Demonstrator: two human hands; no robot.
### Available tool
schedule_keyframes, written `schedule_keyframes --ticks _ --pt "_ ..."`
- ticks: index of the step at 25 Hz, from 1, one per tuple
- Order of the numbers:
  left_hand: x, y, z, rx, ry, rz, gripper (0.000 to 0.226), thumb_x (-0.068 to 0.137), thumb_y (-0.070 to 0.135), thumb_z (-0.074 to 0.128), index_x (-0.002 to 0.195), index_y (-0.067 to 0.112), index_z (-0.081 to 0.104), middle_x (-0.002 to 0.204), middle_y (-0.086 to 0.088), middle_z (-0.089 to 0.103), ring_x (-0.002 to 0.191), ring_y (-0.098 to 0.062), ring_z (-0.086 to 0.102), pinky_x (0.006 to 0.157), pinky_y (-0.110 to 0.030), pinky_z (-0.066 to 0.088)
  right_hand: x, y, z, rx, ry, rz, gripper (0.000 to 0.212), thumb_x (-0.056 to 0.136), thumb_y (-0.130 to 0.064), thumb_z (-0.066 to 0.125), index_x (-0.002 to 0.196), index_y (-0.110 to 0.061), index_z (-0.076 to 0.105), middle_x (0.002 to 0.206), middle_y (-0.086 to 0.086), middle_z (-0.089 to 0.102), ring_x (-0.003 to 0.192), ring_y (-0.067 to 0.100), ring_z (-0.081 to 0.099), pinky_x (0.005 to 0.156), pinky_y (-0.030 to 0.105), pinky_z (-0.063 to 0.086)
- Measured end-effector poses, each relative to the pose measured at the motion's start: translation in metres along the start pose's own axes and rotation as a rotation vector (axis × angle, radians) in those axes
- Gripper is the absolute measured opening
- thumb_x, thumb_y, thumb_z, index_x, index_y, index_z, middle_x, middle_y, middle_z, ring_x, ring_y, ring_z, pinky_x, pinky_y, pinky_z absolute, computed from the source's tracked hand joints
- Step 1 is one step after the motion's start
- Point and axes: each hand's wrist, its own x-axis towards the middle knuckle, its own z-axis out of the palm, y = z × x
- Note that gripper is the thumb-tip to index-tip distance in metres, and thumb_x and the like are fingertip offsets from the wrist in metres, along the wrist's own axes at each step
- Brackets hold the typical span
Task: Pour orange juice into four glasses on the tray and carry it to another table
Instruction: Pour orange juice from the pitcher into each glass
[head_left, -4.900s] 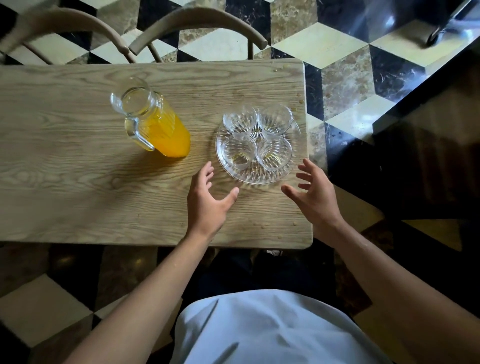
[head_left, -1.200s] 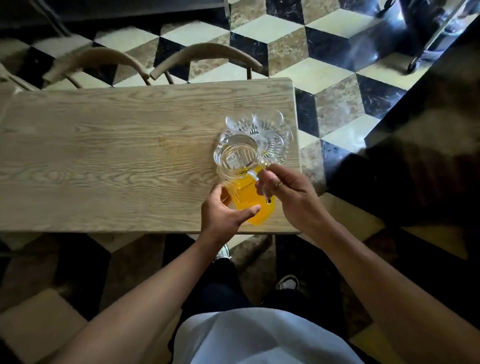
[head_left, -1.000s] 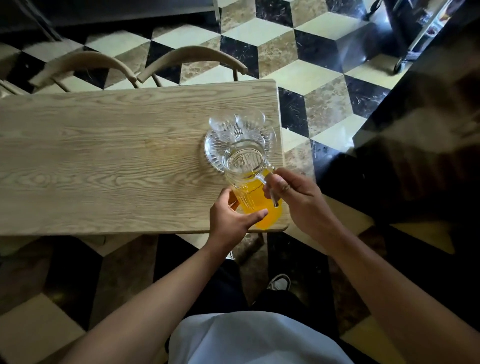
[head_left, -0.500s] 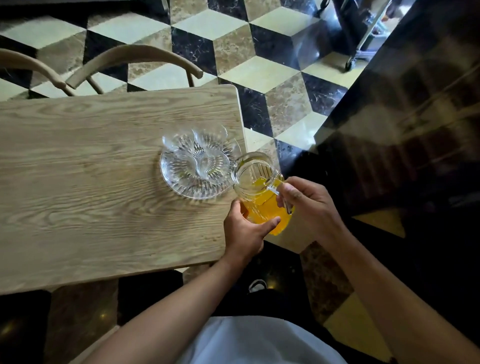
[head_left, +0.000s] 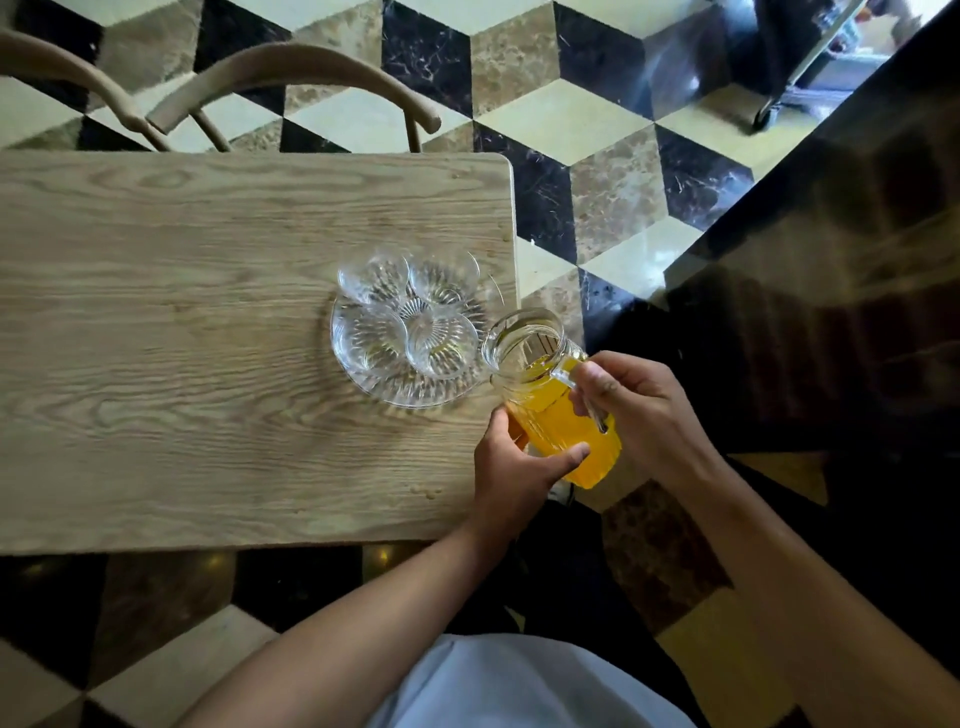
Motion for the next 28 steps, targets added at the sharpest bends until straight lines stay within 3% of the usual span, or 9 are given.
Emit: schedule_keyframes --ticks 4,9,14,16,20,24,28 --pt "0.005 0.002 0.014 -0.034 0.121 -0.089 0.071 0.058 0.038 0.102 0.117 0.026 0.065 0.103 0.005 0.081 0.090 -0.008 0.078 0.085 -0.034 0.065 0.022 -0.001 -0.008 -0.012 -0.132 0.035 0.032 0.099 -0.026 0.061 0.071 -0.010 0.063 0.064 -0.004 0.061 0.062 0.007 0.055 0.057 0.015 0.042" --pt "0.012 0.003 0.027 -0.112 0.169 -0.137 0.061 0.068 0.020 0.100 0.118 0.016 0.064 0.094 0.008 0.077 0.074 0.009 0.072 0.066 -0.009 0.053 0.044 -0.004 -0.011 -0.074 -0.232 0.078 0.032 0.102 -0.014 0.056 0.072 -0.008 0.064 0.065 -0.002 0.061 0.060 0.004 0.055 0.057 0.013 0.042" --pt "0.019 -0.003 0.038 -0.211 0.253 -0.158 0.068 0.061 0.030 0.103 0.116 0.019 0.065 0.098 0.003 0.081 0.081 -0.007 0.079 0.077 -0.028 0.064 0.059 -0.003 -0.013 -0.151 -0.301 0.088 0.031 0.099 -0.024 0.058 0.072 -0.011 0.066 0.061 -0.007 0.064 0.060 0.004 0.056 0.058 0.013 0.042" --pt "0.022 -0.004 0.046 -0.229 0.294 -0.163 0.077 0.054 0.045 0.101 0.119 0.022 0.065 0.102 0.002 0.082 0.087 -0.011 0.080 0.085 -0.038 0.066 0.063 -0.004 -0.012 -0.209 -0.322 0.077 0.033 0.095 -0.033 0.059 0.075 -0.009 0.069 0.063 -0.007 0.066 0.062 0.004 0.058 0.058 0.013 0.043" --pt "0.027 -0.007 0.059 -0.272 0.348 -0.171 0.097 0.038 0.065 0.098 0.120 0.023 0.065 0.105 0.002 0.081 0.090 -0.014 0.080 0.089 -0.046 0.066 0.074 -0.011 -0.006 -0.305 -0.345 0.092 0.031 0.100 -0.026 0.060 0.074 -0.010 0.069 0.060 -0.010 0.066 0.056 -0.001 0.056 0.055 0.011 0.041" --pt "0.029 -0.001 0.061 -0.278 0.317 -0.175 0.091 0.045 0.058 0.093 0.120 0.015 0.066 0.103 0.000 0.081 0.087 -0.014 0.079 0.085 -0.039 0.065 0.080 -0.016 -0.004 -0.368 -0.344 0.099 0.034 0.103 -0.020 0.058 0.075 -0.002 0.068 0.056 -0.009 0.062 0.050 -0.002 0.052 0.052 0.010 0.039" --pt "0.032 0.002 0.061 -0.329 0.293 -0.184 0.076 0.058 0.033 0.102 0.122 0.015 0.066 0.102 0.004 0.080 0.085 -0.010 0.078 0.083 -0.033 0.063 0.085 -0.021 -0.001 -0.435 -0.327 0.091 0.038 0.103 -0.025 0.058 0.078 0.001 0.070 0.061 -0.001 0.061 0.049 -0.002 0.051 0.051 0.012 0.039"
